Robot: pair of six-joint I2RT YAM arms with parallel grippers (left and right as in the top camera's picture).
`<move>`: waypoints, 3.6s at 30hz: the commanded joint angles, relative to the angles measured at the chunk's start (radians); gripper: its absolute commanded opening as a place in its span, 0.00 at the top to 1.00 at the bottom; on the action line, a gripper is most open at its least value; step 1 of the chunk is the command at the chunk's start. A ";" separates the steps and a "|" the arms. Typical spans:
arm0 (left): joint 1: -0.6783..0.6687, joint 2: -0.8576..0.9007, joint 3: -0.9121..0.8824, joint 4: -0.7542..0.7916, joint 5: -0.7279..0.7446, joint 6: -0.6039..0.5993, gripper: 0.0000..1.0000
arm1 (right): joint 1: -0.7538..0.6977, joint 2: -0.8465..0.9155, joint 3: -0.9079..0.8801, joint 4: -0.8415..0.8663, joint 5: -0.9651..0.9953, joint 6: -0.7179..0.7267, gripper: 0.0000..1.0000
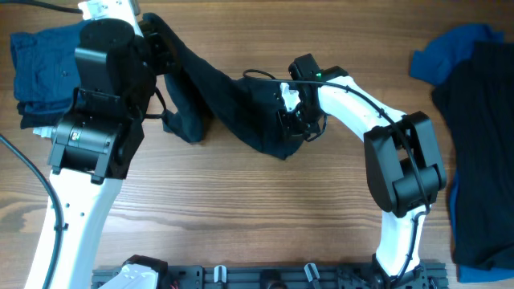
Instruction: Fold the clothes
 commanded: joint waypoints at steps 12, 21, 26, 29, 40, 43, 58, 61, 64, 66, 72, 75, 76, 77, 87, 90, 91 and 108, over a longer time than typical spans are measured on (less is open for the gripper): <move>0.009 0.008 0.013 0.003 -0.013 0.013 0.94 | 0.003 -0.026 0.024 0.019 -0.029 -0.046 0.51; 0.009 0.008 0.013 0.004 -0.013 0.013 0.94 | 0.037 -0.026 0.023 0.020 0.049 -0.071 0.49; 0.009 0.008 0.013 0.004 -0.013 0.013 0.93 | 0.056 -0.026 0.023 0.024 0.087 -0.071 0.53; 0.009 0.008 0.013 0.004 -0.013 0.013 0.93 | 0.055 -0.026 0.023 0.024 0.096 -0.070 0.54; 0.009 0.008 0.013 0.004 -0.013 0.013 0.92 | 0.055 -0.014 0.022 0.027 0.129 -0.069 0.64; 0.009 0.008 0.013 0.004 -0.013 0.013 0.91 | 0.055 -0.013 0.022 0.027 0.132 -0.069 0.64; 0.009 0.011 0.013 0.003 -0.014 0.013 0.90 | 0.055 0.005 0.021 0.021 0.139 -0.068 0.79; 0.009 0.034 0.013 -0.005 -0.015 0.013 0.90 | 0.055 0.005 0.021 0.021 0.139 -0.068 0.84; 0.009 0.070 0.013 -0.023 -0.025 0.013 0.89 | 0.055 0.005 0.021 0.020 0.139 -0.068 0.85; 0.009 0.095 0.013 -0.035 -0.025 0.013 0.89 | 0.055 0.005 0.021 0.021 0.139 -0.068 0.80; 0.009 0.122 0.013 -0.057 -0.028 0.008 0.89 | 0.056 0.009 0.021 0.018 0.140 -0.068 0.67; 0.009 0.122 0.013 -0.059 -0.047 0.008 0.89 | 0.056 0.022 0.021 0.012 0.139 -0.068 0.72; 0.009 0.122 0.013 -0.060 -0.048 0.009 0.89 | 0.055 0.023 0.021 0.011 0.140 -0.068 0.73; 0.009 0.122 0.013 -0.060 -0.047 0.009 0.89 | 0.055 0.023 0.021 0.009 0.143 -0.068 0.80; 0.092 0.155 0.013 -0.126 -0.026 -0.097 0.88 | 0.056 0.023 0.021 0.009 0.171 -0.043 0.95; 0.105 0.181 0.013 -0.162 -0.015 -0.097 0.87 | 0.056 0.023 0.021 0.008 0.181 -0.041 0.96; 0.104 0.194 0.013 -0.173 0.006 -0.097 0.87 | 0.056 0.023 0.021 0.008 0.181 -0.041 0.96; 0.113 0.521 0.012 -0.454 0.202 -0.057 0.64 | 0.056 0.023 0.021 0.012 0.180 -0.037 0.96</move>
